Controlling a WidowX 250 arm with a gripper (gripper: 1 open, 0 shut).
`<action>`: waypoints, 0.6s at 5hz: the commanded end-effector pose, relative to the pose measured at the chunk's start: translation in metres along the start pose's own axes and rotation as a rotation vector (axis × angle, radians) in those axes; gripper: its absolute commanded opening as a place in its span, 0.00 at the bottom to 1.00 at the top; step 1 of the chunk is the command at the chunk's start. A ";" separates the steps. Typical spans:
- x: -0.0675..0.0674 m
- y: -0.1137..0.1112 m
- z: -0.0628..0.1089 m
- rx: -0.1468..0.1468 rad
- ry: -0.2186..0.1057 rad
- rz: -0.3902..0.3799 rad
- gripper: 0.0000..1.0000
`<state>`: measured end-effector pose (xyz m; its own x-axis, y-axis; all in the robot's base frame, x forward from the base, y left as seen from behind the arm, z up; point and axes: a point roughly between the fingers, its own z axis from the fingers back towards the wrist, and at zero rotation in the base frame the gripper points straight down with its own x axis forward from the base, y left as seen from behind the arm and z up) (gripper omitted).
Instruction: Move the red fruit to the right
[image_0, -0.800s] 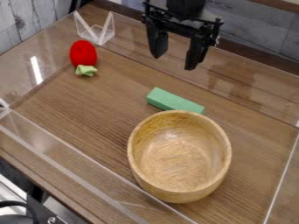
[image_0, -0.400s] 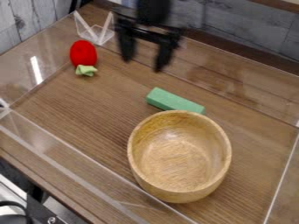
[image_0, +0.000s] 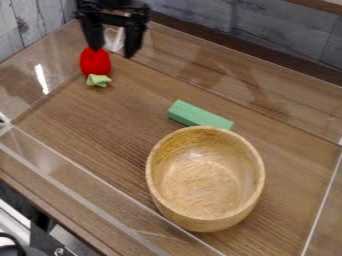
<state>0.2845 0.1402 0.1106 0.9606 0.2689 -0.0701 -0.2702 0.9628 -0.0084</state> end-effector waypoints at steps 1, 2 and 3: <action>0.019 0.024 0.004 0.010 -0.085 0.057 1.00; 0.027 0.039 -0.010 0.005 -0.104 0.085 1.00; 0.045 0.045 -0.018 -0.002 -0.117 0.094 1.00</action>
<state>0.3043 0.1851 0.0663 0.9313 0.3629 -0.0325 -0.3638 0.9311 -0.0262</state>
